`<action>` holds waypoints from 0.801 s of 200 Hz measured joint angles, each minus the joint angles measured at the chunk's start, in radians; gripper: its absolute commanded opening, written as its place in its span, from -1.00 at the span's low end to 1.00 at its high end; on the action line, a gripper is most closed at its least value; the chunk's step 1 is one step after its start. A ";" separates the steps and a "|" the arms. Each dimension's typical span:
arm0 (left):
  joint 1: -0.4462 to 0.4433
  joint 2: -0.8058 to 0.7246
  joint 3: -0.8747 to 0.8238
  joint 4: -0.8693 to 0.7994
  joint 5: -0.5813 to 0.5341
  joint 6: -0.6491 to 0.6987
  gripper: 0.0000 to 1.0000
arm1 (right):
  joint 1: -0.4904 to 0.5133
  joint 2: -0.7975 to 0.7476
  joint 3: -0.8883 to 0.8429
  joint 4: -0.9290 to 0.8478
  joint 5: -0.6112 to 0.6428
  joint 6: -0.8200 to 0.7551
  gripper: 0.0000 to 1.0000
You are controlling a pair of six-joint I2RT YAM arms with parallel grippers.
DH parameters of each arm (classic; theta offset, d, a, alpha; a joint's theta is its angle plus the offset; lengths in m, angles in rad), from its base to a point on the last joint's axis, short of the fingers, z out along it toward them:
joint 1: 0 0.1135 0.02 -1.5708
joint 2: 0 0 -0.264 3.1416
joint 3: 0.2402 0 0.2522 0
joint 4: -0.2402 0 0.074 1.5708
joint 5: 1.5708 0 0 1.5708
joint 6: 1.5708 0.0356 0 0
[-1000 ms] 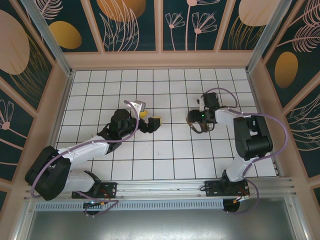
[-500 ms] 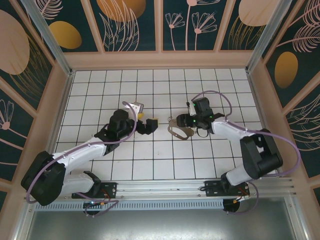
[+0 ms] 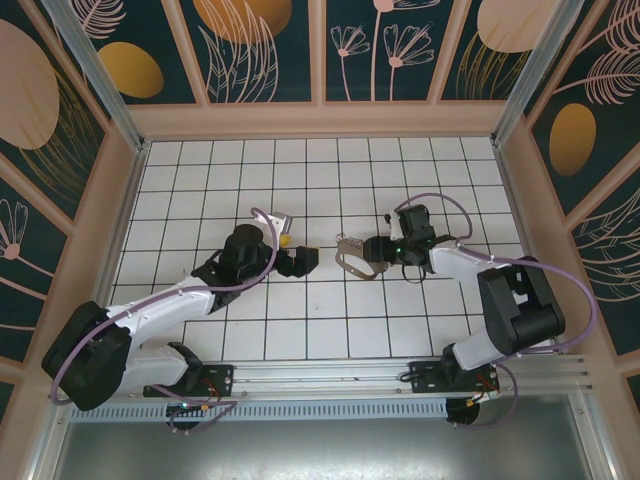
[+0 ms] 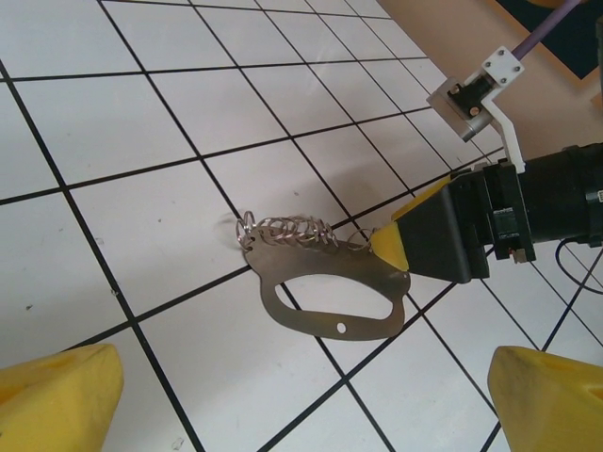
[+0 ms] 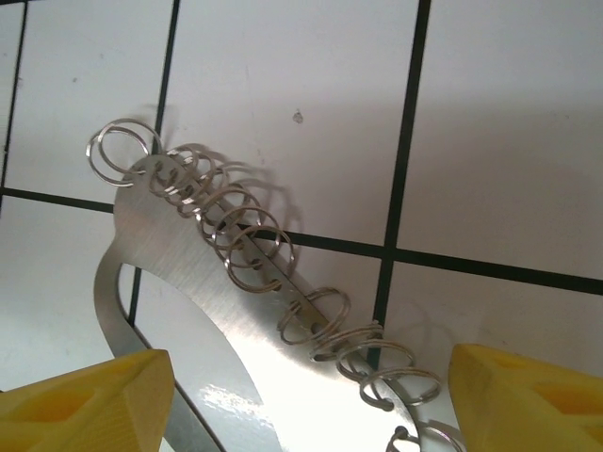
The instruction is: Put the keys on the keyring
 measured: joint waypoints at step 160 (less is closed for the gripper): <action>0.000 0.025 0.001 0.000 -0.011 0.000 0.97 | 0.266 -0.190 -0.024 -0.127 0.137 0.119 0.45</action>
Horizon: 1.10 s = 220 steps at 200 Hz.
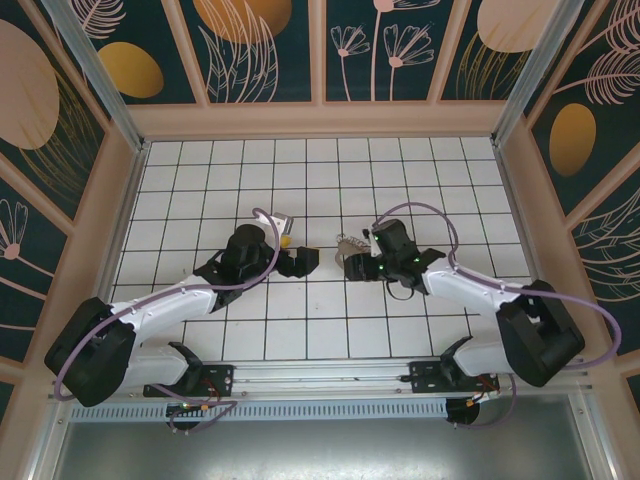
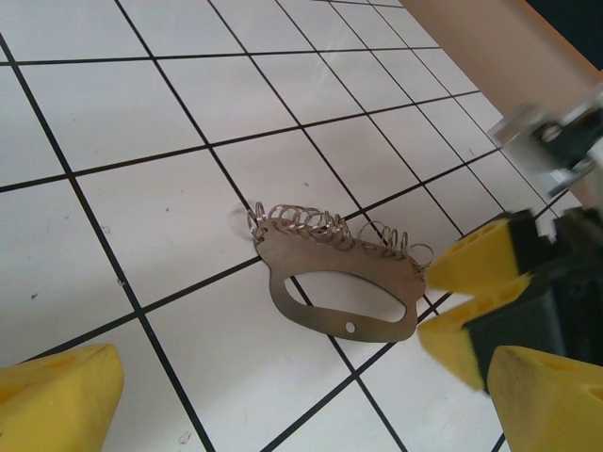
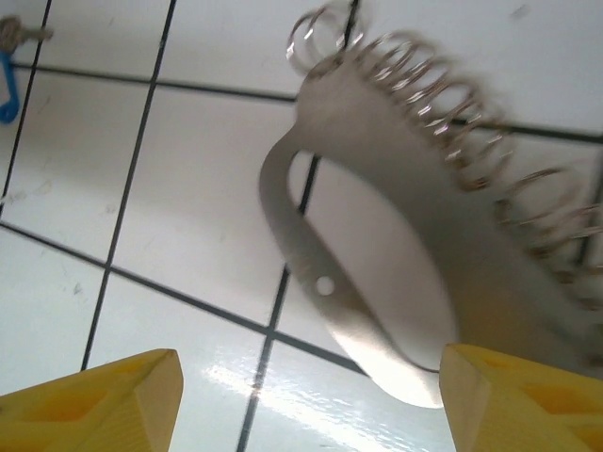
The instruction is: Put the keys on the keyring
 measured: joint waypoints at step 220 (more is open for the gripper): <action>0.000 0.014 0.001 0.016 0.020 0.064 0.97 | -0.223 0.116 0.017 -0.162 -0.010 -0.057 0.13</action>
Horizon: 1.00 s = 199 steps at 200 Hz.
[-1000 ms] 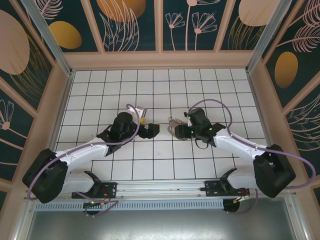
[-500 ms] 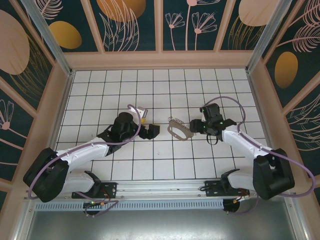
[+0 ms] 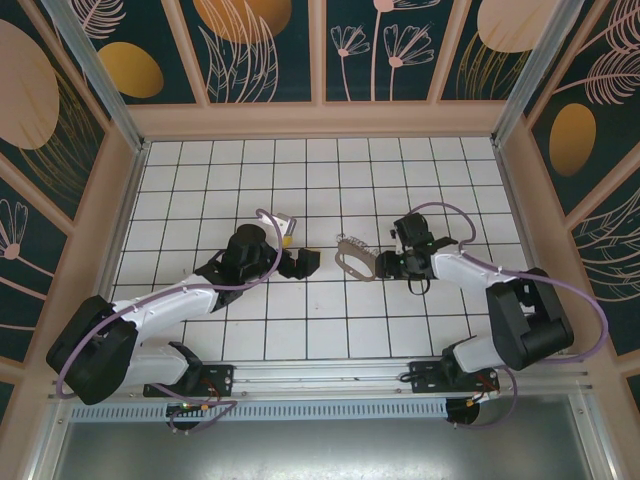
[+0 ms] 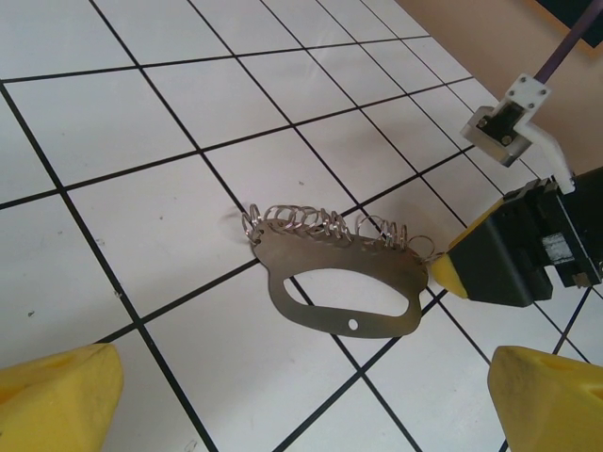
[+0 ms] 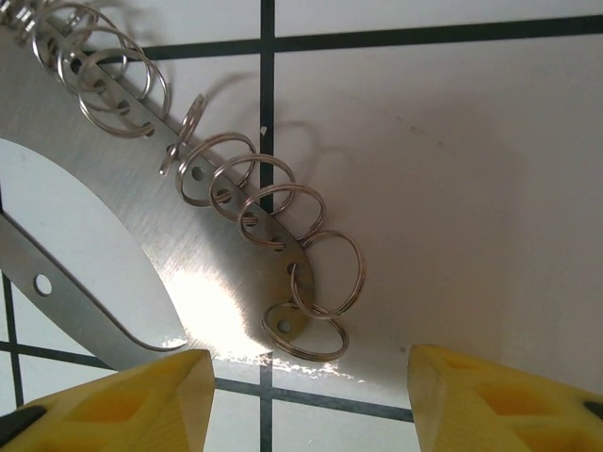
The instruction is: Put the keys on the keyring
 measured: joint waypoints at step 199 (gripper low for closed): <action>0.000 0.029 0.017 0.002 0.019 0.000 0.98 | 0.075 0.087 0.069 -0.015 0.069 -0.045 -0.41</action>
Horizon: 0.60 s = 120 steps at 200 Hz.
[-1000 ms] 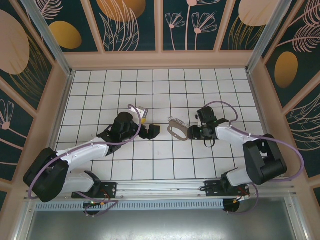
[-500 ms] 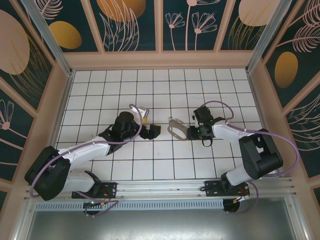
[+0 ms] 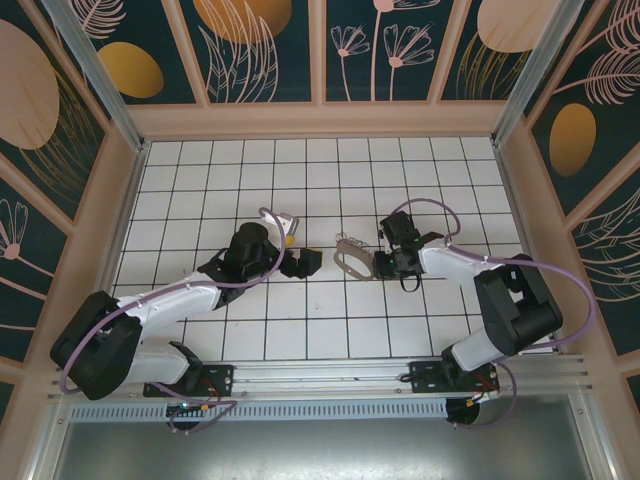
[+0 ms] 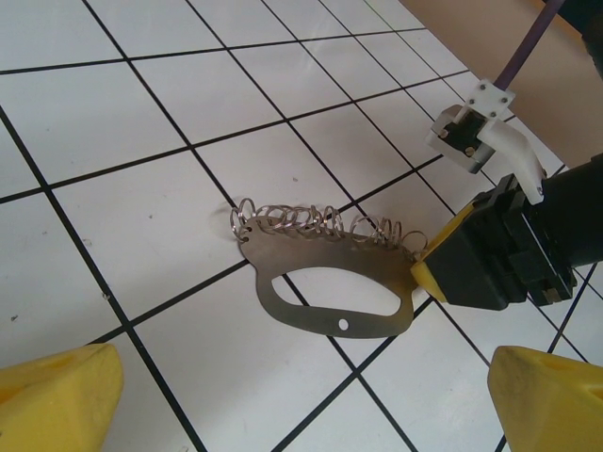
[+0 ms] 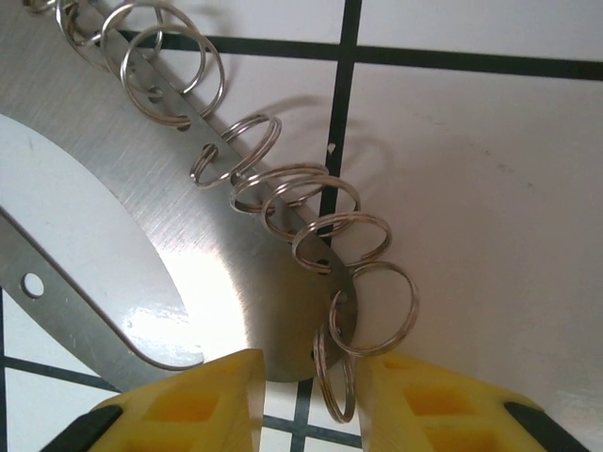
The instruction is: Put the keys on the keyring
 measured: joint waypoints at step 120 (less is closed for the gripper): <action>0.000 0.000 0.000 -0.001 0.003 -0.001 0.66 | 0.041 0.018 0.034 -0.039 0.069 -0.005 -0.81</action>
